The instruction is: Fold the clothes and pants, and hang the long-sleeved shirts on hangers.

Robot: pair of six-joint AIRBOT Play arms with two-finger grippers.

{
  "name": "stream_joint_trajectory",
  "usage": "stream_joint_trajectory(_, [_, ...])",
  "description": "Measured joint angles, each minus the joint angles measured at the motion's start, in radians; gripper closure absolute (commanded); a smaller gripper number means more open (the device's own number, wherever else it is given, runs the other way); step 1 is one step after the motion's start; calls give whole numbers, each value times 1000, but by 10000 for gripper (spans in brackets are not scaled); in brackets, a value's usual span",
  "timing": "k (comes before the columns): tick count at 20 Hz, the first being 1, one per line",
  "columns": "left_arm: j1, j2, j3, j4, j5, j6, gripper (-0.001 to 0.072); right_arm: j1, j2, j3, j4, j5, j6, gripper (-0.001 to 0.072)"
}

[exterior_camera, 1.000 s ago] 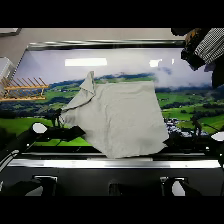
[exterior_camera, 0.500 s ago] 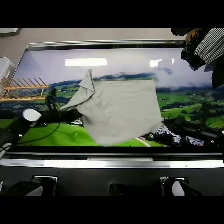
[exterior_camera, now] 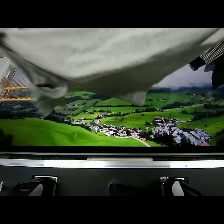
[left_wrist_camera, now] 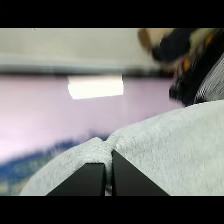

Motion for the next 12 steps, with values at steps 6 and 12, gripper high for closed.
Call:
stream_joint_trajectory(6, [26, 94, 164, 53, -91, -106, 691, 0, 69, 359, -309, -43, 193, 679])
stream_joint_trajectory(12, [18, -45, 126, 70, -233, -193, 691, 0, -55, 413, -409, 43, 322, 679])
